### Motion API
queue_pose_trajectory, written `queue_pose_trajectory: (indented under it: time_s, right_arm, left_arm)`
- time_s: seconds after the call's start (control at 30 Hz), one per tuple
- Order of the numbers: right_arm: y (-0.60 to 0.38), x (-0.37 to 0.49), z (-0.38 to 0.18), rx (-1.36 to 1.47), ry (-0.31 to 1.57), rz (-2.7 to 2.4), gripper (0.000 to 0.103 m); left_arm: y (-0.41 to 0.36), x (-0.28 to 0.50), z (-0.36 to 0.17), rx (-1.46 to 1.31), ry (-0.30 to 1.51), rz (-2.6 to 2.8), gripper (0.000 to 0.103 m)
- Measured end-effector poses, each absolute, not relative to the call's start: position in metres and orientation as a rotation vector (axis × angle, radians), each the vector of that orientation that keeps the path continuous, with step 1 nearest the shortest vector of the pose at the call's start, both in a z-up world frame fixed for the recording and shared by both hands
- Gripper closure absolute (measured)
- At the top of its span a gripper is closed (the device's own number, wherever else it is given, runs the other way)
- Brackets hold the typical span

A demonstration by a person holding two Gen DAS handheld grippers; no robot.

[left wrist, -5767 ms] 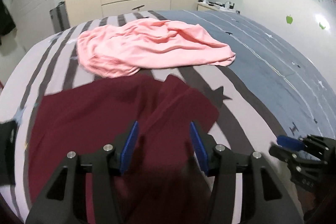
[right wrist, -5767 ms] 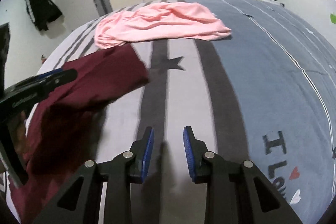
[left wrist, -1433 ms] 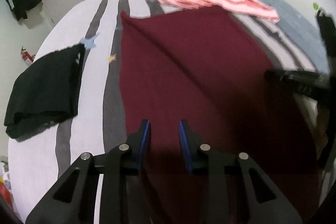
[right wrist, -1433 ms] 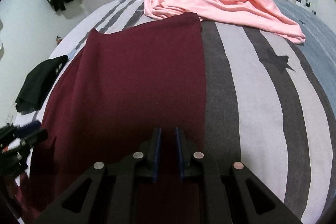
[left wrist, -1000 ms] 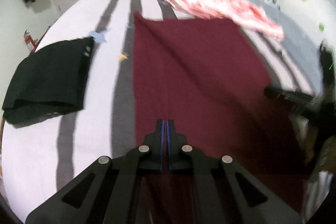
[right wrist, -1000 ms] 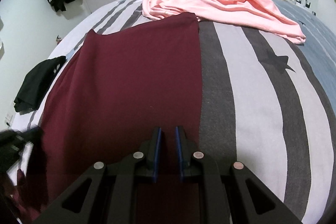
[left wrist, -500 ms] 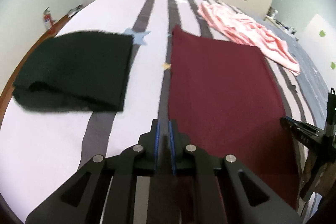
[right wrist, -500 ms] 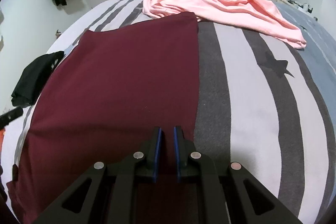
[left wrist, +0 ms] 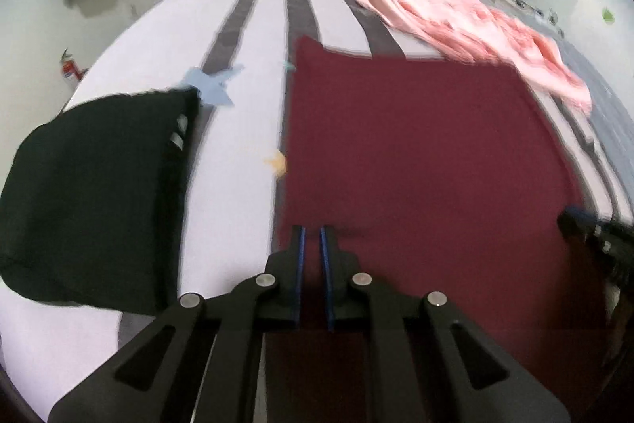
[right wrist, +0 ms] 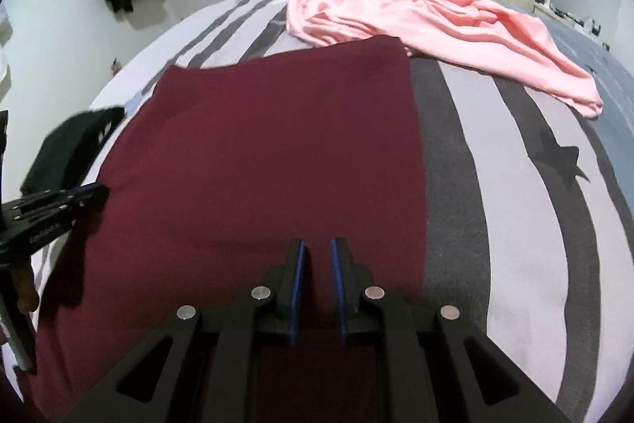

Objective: Fold clothes

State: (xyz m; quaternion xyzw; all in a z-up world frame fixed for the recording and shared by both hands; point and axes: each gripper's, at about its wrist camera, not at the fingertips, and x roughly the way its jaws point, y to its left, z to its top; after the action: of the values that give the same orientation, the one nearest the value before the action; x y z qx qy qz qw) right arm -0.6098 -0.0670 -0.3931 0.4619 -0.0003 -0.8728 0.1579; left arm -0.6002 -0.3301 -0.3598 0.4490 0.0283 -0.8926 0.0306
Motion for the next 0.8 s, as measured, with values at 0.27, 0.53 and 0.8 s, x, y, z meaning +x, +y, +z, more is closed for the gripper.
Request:
queue_pose_trajectory:
  time_s: [0.27,0.53,0.8]
  right_arm:
    - [-0.067,-0.661,-0.387,1.27,0.022,-2.551,0.09]
    - [-0.07,-0.718,-0.398,1.28,0.06,-2.58,0.09]
    - [-0.054,-0.712,-0.373,1.239,0.003,-2.593,0.09]
  left_arm:
    - [-0.324,-0.677,-0.356,1.344,-0.091,-2.838,0.095]
    - [-0.352,-0.741,-0.384,1.365,-0.11,-2.714,0.095]
    - [-0.347,-0.681,-0.337,1.306,0.041,-2.829,0.095]
